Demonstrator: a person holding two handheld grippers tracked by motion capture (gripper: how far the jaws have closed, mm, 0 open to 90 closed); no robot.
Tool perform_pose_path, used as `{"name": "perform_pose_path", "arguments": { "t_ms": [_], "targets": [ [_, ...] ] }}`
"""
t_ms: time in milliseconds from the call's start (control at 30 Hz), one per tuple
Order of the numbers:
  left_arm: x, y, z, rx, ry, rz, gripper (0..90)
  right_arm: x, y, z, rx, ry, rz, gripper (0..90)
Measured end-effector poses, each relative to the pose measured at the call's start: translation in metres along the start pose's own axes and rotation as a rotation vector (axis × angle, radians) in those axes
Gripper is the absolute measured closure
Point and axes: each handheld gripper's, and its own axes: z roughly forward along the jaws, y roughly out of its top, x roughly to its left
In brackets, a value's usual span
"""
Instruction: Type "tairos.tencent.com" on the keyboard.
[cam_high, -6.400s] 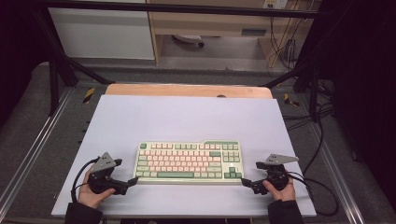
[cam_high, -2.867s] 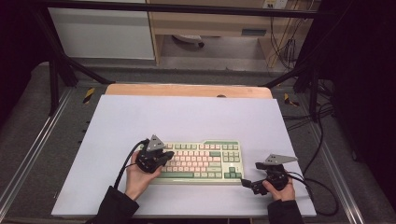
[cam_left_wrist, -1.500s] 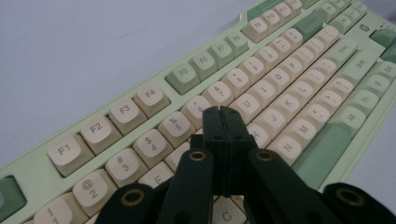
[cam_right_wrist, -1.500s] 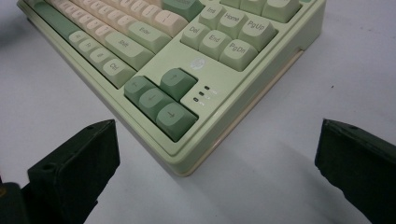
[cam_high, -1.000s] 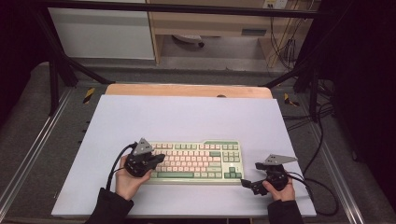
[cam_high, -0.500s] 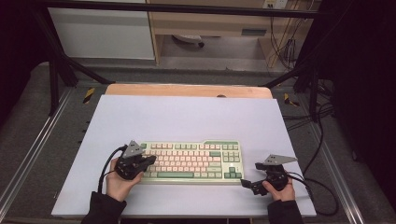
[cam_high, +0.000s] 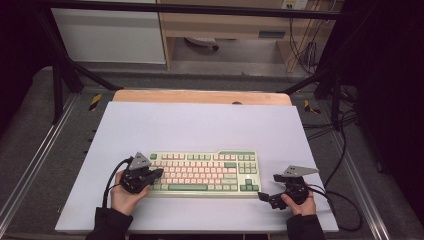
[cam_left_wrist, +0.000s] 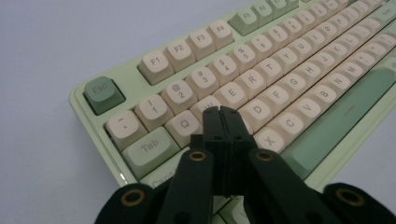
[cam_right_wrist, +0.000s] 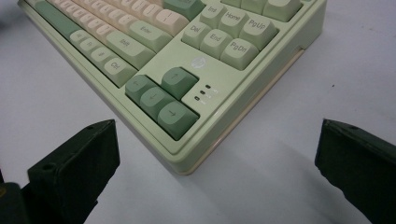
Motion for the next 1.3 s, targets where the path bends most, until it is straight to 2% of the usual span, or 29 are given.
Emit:
{"name": "perform_pose_path", "arguments": {
  "t_ms": [333, 633, 800, 1067, 1200, 1300],
  "targets": [
    [-0.001, -0.003, 0.004, 0.014, 0.011, 0.009, 90.0, 0.000, 0.000, 0.000, -0.001, 0.001, -0.004, 0.5],
    [0.000, -0.002, -0.007, -0.036, 0.003, 0.000, 90.0, 0.000, 0.001, -0.003, -0.008, 0.001, -0.006, 0.4],
    [0.002, -0.004, -0.012, -0.043, 0.003, 0.002, 90.0, 0.001, 0.004, -0.006, -0.032, 0.000, 0.000, 0.4],
    [0.005, -0.008, -0.016, -0.049, -0.004, -0.007, 90.0, 0.012, 0.014, -0.004, -0.027, -0.018, -0.012, 0.4],
    [0.006, -0.009, -0.018, -0.052, -0.006, -0.007, 90.0, 0.019, 0.020, -0.002, -0.033, -0.001, -0.025, 4.4],
    [0.007, -0.010, -0.019, -0.057, -0.003, -0.009, 90.0, 0.025, 0.026, 0.000, -0.040, 0.006, -0.038, 11.2]
  ]
}}
